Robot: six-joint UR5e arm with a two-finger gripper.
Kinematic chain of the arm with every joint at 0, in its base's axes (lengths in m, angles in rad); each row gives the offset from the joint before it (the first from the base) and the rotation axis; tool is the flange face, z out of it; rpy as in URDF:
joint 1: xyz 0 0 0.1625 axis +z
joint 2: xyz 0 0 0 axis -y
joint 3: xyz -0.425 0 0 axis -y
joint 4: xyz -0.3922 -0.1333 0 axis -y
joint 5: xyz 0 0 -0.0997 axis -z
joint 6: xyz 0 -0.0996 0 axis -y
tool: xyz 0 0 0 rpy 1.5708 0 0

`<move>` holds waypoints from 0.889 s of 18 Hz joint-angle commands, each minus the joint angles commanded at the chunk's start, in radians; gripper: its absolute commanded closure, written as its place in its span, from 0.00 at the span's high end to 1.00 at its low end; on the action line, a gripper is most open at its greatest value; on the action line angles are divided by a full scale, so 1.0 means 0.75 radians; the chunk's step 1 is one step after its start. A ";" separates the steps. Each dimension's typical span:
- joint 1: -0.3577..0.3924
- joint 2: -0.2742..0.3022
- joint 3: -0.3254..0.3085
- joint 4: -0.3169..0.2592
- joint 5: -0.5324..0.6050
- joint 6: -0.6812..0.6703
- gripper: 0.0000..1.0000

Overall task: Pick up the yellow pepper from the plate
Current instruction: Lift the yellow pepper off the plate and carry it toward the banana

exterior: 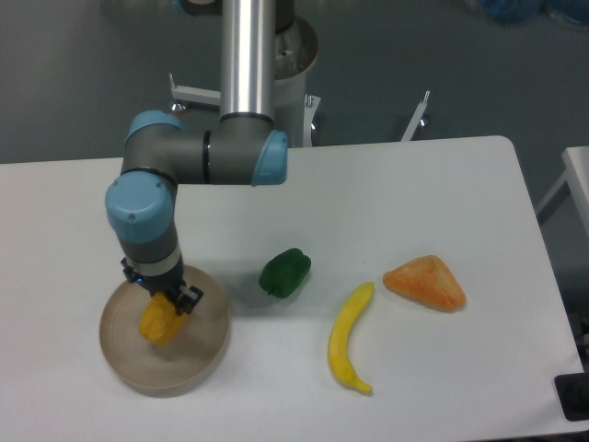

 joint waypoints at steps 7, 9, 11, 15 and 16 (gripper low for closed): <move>0.245 0.068 -0.008 -0.008 0.078 0.313 0.43; 0.293 0.066 -0.002 -0.012 0.078 0.380 0.43; 0.325 0.057 0.000 -0.012 0.078 0.407 0.43; 0.372 0.053 0.000 -0.008 0.080 0.471 0.43; 0.377 0.053 0.002 -0.008 0.082 0.471 0.43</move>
